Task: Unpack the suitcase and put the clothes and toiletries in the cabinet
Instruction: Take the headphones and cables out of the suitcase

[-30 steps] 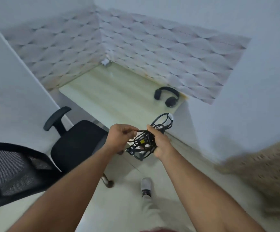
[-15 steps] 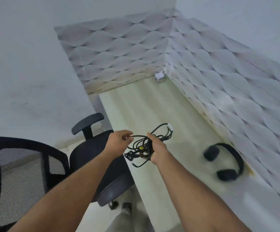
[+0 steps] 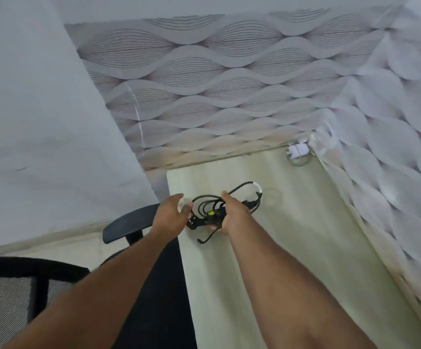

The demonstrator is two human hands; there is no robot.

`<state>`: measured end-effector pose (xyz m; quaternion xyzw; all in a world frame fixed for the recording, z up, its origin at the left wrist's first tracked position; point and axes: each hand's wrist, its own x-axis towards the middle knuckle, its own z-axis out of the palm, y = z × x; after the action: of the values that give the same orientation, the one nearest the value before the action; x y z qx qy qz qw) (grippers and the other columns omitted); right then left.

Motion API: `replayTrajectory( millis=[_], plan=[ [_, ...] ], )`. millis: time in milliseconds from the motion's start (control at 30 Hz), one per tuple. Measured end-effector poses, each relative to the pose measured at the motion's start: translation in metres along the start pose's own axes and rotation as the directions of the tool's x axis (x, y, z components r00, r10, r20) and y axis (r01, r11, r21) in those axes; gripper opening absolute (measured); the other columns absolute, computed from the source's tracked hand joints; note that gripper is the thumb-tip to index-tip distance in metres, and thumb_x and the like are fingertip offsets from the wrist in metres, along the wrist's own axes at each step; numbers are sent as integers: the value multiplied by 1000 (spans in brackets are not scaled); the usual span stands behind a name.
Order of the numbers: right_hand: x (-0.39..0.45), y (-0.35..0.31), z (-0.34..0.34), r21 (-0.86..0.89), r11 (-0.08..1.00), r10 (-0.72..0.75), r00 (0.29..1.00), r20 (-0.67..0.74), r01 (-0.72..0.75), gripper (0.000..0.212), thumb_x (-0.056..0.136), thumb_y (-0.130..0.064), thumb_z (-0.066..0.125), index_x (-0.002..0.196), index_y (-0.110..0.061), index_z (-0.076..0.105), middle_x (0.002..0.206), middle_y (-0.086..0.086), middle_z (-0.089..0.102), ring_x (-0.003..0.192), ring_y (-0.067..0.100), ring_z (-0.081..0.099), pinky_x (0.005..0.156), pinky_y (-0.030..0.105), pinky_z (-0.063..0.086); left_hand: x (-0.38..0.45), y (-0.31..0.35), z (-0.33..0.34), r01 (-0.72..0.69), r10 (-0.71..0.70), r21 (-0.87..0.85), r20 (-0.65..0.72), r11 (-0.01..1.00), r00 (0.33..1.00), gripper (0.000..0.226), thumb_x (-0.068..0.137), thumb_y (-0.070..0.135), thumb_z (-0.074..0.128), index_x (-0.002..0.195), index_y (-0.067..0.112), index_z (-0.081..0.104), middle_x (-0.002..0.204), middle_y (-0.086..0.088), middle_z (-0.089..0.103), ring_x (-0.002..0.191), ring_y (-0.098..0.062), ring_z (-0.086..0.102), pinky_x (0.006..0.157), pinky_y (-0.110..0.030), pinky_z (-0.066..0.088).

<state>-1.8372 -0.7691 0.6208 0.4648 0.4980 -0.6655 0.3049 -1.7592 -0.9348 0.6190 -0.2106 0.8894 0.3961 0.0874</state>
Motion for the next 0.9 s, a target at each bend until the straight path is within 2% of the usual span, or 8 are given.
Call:
replayTrajectory(
  millis=[67, 167, 333, 400, 500, 667, 800, 900],
  plan=[
    [18, -21, 29, -24, 1000, -18, 999, -33, 17, 54, 77, -44, 89, 111, -11, 64, 108, 16, 73, 84, 39, 73, 51, 62, 57, 27, -6, -2, -1, 1, 23, -42, 1000, 999, 59, 105, 46, 49, 150, 8, 49, 150, -14, 54, 139, -31, 49, 115, -41, 38],
    [30, -49, 61, -13, 1000, -16, 1000, -11, 16, 51, 85, -41, 85, 118, -12, 60, 116, 13, 63, 84, 35, 62, 67, 57, 62, 53, -11, -2, -5, 7, 41, -47, 999, 999, 60, 105, 47, 50, 149, 5, 49, 147, -15, 56, 136, -34, 51, 112, -42, 41],
    [39, -73, 87, 1, 997, -76, 995, 72, 76, 49, 93, -34, 78, 131, -13, 56, 126, 12, 56, 103, 34, 59, 88, 57, 57, 73, -14, -3, -47, 47, 149, 4, 988, 999, 71, 96, 47, 67, 150, 7, 46, 150, -10, 47, 134, -31, 50, 110, -40, 42],
    [39, -74, 87, -24, 993, -116, 990, 84, 118, 46, 94, -31, 77, 132, -12, 57, 128, 11, 57, 108, 32, 60, 85, 53, 60, 75, -14, -3, -49, 47, 163, 21, 985, 999, 79, 92, 46, 73, 153, 8, 42, 153, -7, 42, 136, -29, 47, 112, -39, 41],
    [39, -66, 79, -47, 987, -149, 986, 80, 153, 48, 93, -34, 78, 131, -12, 58, 130, 14, 61, 112, 34, 64, 67, 45, 64, 72, -12, -3, -52, 43, 184, 53, 982, 998, 85, 90, 44, 76, 157, 8, 36, 158, -7, 37, 140, -29, 43, 116, -37, 38],
    [15, -41, 48, -121, 977, -165, 981, 101, 176, 65, 94, -48, 73, 146, -18, 50, 143, 16, 53, 118, 40, 60, 80, 45, 63, 57, -7, -12, -62, 40, 214, 103, 975, 994, 84, 92, 50, 71, 157, 10, 36, 156, -10, 44, 139, -30, 46, 116, -40, 40],
    [-19, -5, 0, -217, 934, -275, 959, 77, 285, 72, 93, -56, 70, 149, -15, 49, 138, 11, 56, 110, 32, 65, 73, 43, 65, 16, 10, -18, -75, 57, 136, 133, 988, 990, 78, 93, 52, 69, 154, 11, 42, 154, -11, 48, 138, -29, 49, 114, -40, 42],
    [-68, 34, -57, -220, 903, -365, 929, 60, 369, 80, 91, -56, 72, 154, -18, 42, 129, 7, 63, 104, 26, 70, 70, 38, 63, -38, 27, -16, -102, 94, 40, 172, 994, 981, 73, 93, 54, 69, 148, 11, 50, 142, -12, 61, 125, -26, 61, 104, -37, 49]
  ],
)
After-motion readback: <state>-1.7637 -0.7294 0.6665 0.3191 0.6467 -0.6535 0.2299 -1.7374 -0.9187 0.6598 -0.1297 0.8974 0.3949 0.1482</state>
